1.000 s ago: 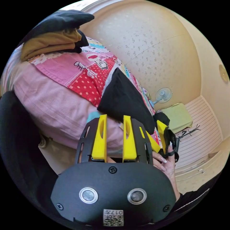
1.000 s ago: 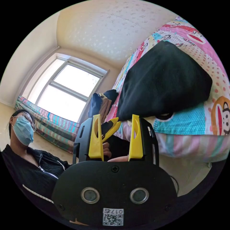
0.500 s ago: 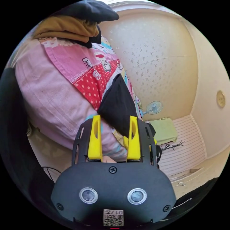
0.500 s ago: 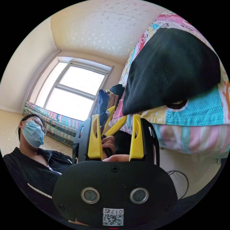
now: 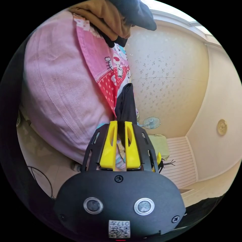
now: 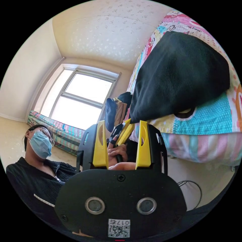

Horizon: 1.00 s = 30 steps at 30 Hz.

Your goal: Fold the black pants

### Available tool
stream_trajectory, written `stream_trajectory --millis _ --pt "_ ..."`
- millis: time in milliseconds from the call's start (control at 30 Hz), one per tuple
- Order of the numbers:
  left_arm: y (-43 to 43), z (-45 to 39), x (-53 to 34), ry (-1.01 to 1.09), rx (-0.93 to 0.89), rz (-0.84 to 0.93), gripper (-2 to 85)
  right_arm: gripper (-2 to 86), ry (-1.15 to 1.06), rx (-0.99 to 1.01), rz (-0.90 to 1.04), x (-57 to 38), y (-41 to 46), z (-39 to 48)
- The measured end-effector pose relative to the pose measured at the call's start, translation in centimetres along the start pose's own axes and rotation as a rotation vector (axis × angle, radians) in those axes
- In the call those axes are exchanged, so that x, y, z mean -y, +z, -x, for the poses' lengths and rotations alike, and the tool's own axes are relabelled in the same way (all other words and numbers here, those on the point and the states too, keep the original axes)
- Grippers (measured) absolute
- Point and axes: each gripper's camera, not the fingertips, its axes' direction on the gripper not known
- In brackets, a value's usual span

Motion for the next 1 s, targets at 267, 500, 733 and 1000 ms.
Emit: stream_trajectory --millis 267,500,733,1000 --pt "-0.3 -2.7 1.1 -0.028 -0.01 0.024 4.6 22.3 0.243 0.141 -0.213 0.0 -0.4 -3.1" --pt "0.1 -4.8 1.8 -0.045 -0.039 0.029 4.3 24.4 0.308 0.204 -0.38 1.5 -0.5 -4.7" --pt "1.1 -6.8 2.7 -0.053 -0.079 0.034 4.2 23.2 0.307 0.146 -0.566 3.9 -2.0 -6.4" --pt "2.1 -8.4 2.8 -0.076 -0.097 0.011 4.4 20.8 0.297 0.1 -0.652 8.5 -2.0 -7.8"
